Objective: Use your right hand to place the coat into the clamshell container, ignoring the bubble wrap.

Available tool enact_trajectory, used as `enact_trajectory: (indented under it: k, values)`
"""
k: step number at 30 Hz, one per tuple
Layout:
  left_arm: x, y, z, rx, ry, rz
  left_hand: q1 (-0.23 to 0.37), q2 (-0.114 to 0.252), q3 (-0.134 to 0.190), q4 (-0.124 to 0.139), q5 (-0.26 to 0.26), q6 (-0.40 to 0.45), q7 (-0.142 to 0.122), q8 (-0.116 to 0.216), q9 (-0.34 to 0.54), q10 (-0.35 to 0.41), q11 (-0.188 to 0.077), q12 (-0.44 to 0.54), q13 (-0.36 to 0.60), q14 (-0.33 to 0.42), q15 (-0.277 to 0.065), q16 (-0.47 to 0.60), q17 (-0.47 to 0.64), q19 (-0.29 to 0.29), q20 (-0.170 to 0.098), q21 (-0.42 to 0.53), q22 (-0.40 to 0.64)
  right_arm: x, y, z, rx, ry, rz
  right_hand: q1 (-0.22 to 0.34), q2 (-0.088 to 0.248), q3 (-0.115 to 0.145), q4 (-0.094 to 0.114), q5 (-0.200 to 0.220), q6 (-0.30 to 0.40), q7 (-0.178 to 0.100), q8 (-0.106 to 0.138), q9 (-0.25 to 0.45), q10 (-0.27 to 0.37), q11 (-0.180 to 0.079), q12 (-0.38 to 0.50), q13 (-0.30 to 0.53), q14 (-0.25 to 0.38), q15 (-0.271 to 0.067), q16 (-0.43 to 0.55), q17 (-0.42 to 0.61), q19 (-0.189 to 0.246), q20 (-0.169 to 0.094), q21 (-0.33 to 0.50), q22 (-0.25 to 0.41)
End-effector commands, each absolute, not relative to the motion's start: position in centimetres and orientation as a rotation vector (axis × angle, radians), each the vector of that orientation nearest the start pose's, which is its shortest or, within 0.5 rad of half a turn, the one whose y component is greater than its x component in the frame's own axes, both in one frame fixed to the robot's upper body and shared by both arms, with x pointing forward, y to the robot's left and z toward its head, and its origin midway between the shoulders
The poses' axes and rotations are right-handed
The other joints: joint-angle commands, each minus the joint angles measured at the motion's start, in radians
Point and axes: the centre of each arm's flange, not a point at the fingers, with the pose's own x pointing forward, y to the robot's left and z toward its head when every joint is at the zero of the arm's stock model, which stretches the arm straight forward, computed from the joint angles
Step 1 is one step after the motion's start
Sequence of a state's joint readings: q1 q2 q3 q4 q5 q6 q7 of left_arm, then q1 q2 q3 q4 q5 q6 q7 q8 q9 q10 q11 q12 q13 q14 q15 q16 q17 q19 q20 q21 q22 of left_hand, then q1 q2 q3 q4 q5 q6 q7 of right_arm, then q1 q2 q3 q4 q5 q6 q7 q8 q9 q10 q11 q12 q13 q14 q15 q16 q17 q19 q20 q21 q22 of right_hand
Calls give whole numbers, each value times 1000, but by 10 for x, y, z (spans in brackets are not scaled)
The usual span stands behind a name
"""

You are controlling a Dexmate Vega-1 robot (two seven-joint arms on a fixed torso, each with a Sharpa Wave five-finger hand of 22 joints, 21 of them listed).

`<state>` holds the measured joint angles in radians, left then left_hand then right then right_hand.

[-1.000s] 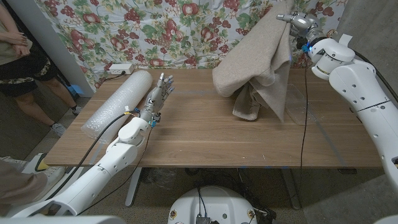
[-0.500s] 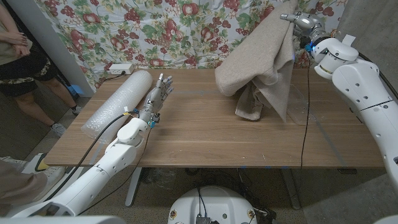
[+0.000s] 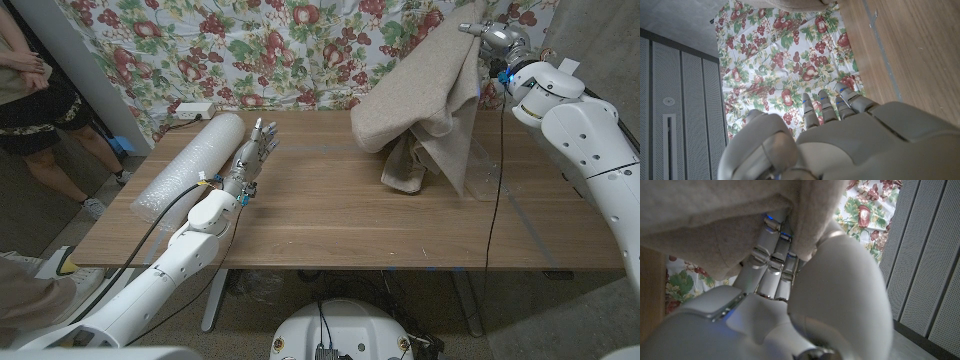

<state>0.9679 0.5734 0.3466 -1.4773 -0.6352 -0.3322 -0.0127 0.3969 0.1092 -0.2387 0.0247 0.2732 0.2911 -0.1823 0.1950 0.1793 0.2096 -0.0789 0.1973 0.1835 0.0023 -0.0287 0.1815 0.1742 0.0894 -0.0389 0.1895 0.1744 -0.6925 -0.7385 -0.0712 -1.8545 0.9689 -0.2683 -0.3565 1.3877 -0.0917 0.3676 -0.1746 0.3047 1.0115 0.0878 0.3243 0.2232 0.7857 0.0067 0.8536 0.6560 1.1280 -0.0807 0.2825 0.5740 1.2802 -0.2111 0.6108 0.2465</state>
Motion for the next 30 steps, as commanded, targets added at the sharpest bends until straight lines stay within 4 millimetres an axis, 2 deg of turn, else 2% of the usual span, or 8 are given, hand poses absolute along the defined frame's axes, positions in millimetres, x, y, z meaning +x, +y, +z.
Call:
enact_trajectory:
  k: [1, 30]
  values:
    - [612, 278, -31, -4, -660, -256, -6, 1, -5, -6, -1, 7, 7, 0, 5, 8, 4, 7, 3, -5, -68, 4, 4, -2, -64, 7, 4, 521, -378, 220, 205, -699, -16, 14, 3, 217, 3, 5, 87, -30, 5, 139, 12, -3, -2, 4, 133, -146, 0, 3, -24, -17, 7, 0]
    - [615, 278, -31, -2, -653, -259, -7, 1, -5, -6, -1, 8, 5, 0, 5, 7, 2, 6, 3, -6, -67, 3, 4, -2, -63, 7, 4, 527, -406, 205, 245, -669, -57, 12, 0, 223, 3, 3, 88, -28, -5, 146, 11, -4, -11, 11, 133, -145, -1, 9, -38, -18, 30, -3]
